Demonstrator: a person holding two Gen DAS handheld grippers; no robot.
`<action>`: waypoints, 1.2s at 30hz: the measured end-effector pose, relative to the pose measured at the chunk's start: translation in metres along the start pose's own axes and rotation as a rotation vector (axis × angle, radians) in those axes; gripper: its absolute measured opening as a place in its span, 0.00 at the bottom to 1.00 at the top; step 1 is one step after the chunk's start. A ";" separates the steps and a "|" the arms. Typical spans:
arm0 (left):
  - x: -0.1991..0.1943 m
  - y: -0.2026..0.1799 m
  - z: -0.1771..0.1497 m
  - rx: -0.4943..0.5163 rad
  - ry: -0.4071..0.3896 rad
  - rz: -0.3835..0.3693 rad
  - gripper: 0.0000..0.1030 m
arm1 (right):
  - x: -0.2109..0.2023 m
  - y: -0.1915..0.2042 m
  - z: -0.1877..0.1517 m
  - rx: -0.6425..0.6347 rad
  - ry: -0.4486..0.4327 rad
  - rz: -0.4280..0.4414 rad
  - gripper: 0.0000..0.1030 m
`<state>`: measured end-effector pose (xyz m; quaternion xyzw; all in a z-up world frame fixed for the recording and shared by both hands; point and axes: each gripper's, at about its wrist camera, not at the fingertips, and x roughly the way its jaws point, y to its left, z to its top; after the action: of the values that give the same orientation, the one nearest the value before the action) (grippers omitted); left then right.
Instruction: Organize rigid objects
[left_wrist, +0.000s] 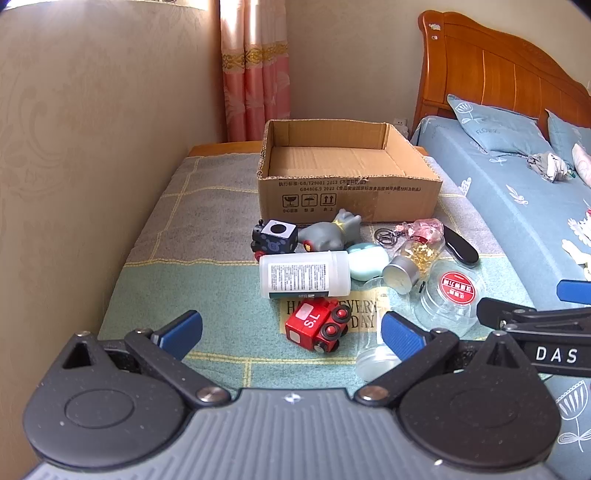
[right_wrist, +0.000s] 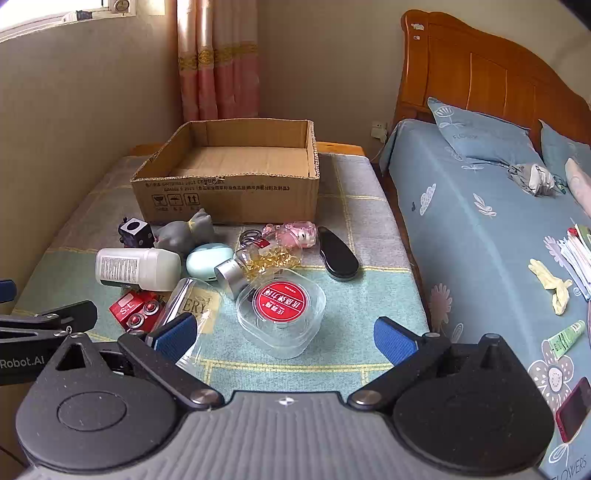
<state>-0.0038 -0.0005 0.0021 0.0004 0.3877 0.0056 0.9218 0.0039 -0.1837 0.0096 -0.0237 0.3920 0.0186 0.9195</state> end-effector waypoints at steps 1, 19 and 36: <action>0.000 0.000 0.000 0.000 0.000 -0.001 0.99 | -0.001 0.000 0.000 0.000 0.000 -0.001 1.00; -0.003 0.001 0.003 -0.004 -0.009 -0.013 0.99 | -0.004 0.001 0.001 -0.010 -0.005 -0.013 1.00; -0.002 0.001 0.005 -0.005 -0.010 -0.014 0.99 | -0.003 0.000 0.002 -0.010 -0.007 -0.013 1.00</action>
<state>-0.0019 0.0003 0.0072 -0.0046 0.3830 0.0002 0.9237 0.0030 -0.1833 0.0131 -0.0306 0.3886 0.0146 0.9208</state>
